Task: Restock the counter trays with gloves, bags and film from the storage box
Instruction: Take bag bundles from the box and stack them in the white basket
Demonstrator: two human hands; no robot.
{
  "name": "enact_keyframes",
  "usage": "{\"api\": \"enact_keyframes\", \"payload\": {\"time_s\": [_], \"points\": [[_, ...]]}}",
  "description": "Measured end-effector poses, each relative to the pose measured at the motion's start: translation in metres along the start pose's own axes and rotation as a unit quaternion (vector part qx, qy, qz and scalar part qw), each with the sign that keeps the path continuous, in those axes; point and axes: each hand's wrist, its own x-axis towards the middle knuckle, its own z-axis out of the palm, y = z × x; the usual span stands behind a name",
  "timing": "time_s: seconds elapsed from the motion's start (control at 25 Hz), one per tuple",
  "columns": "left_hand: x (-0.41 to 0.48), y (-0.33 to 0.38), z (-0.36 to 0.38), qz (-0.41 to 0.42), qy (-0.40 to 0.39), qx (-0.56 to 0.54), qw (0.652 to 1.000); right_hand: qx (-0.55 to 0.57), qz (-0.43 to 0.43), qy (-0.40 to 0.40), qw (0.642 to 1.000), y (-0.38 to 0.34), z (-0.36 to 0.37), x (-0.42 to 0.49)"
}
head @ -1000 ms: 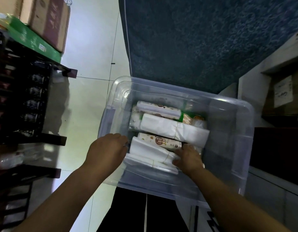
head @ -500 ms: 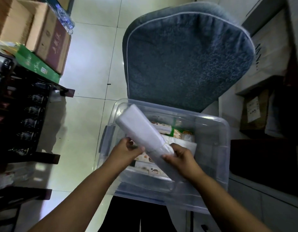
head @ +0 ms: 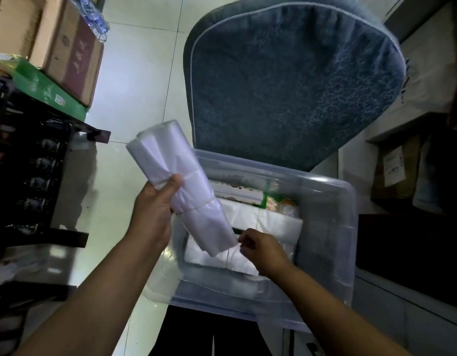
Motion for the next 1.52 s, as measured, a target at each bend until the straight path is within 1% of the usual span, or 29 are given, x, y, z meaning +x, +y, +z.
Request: {"api": "enact_keyframes", "payload": {"time_s": [0.08, 0.16, 0.2, 0.32, 0.4, 0.48, 0.56, 0.64, 0.76, 0.84, 0.88, 0.96, 1.08, 1.16, 1.28, 1.36, 1.44, 1.52], "points": [[0.01, 0.004, -0.01, 0.041, 0.008, -0.015, 0.999, -0.075, 0.037, 0.038, 0.996, 0.028, -0.005, 0.018], [0.017, 0.004, -0.019, 0.067, 0.018, 0.011, 0.998, -0.111, 0.057, 0.086, 0.988, 0.049, -0.013, 0.039], [0.02, 0.003, -0.024, 0.071, 0.024, 0.03, 0.997, -0.136, 0.054, 0.093, 0.985, 0.056, -0.014, 0.051], [0.024, -0.008, -0.034, 0.072, 0.032, 0.067, 0.995, -0.225, 0.038, 0.064, 0.972, 0.068, -0.007, 0.083], [0.024, -0.012, -0.037, 0.072, 0.037, 0.071, 0.994, -0.283, 0.052, 0.044, 0.957, 0.071, 0.003, 0.095], [0.024, -0.014, -0.038, 0.068, 0.044, 0.069, 0.994, -0.35, 0.075, 0.046, 0.933, 0.072, 0.013, 0.099], [0.023, -0.014, -0.038, 0.062, 0.053, 0.068, 0.994, -0.374, 0.079, 0.061, 0.922, 0.07, 0.016, 0.097], [0.02, -0.012, -0.036, 0.064, 0.058, 0.071, 0.994, -0.339, 0.064, 0.071, 0.936, 0.066, 0.015, 0.093], [0.01, -0.005, -0.03, 0.067, 0.059, 0.076, 0.993, -0.24, 0.06, 0.071, 0.966, 0.054, 0.005, 0.074], [0.0, 0.001, -0.022, 0.069, 0.064, 0.08, 0.992, -0.224, 0.053, 0.068, 0.971, 0.044, -0.005, 0.055], [-0.006, 0.006, -0.016, 0.07, 0.067, 0.082, 0.992, -0.222, 0.042, 0.08, 0.971, 0.039, -0.012, 0.044], [-0.021, 0.019, -0.005, 0.069, 0.066, 0.078, 0.992, -0.191, 0.02, 0.135, 0.972, 0.025, -0.031, 0.015], [-0.048, 0.047, 0.014, 0.052, 0.047, 0.071, 0.995, -0.073, -0.012, 0.242, 0.967, -0.013, -0.068, -0.036], [-0.065, 0.062, 0.027, 0.03, 0.037, 0.073, 0.996, 0.005, -0.025, 0.293, 0.956, -0.044, -0.09, -0.064], [-0.094, 0.088, 0.05, 0.004, -0.003, 0.043, 0.999, 0.051, -0.046, 0.379, 0.923, -0.094, -0.12, -0.109], [-0.111, 0.107, 0.068, -0.01, -0.037, 0.033, 0.999, 0.024, -0.058, 0.452, 0.89, -0.124, -0.131, -0.136], [-0.129, 0.123, 0.089, -0.035, -0.072, 0.015, 0.997, -0.033, -0.079, 0.52, 0.85, -0.149, -0.133, -0.158], [-0.146, 0.136, 0.108, -0.057, -0.104, 0.0, 0.993, -0.098, -0.115, 0.552, 0.82, -0.168, -0.131, -0.172]]}}
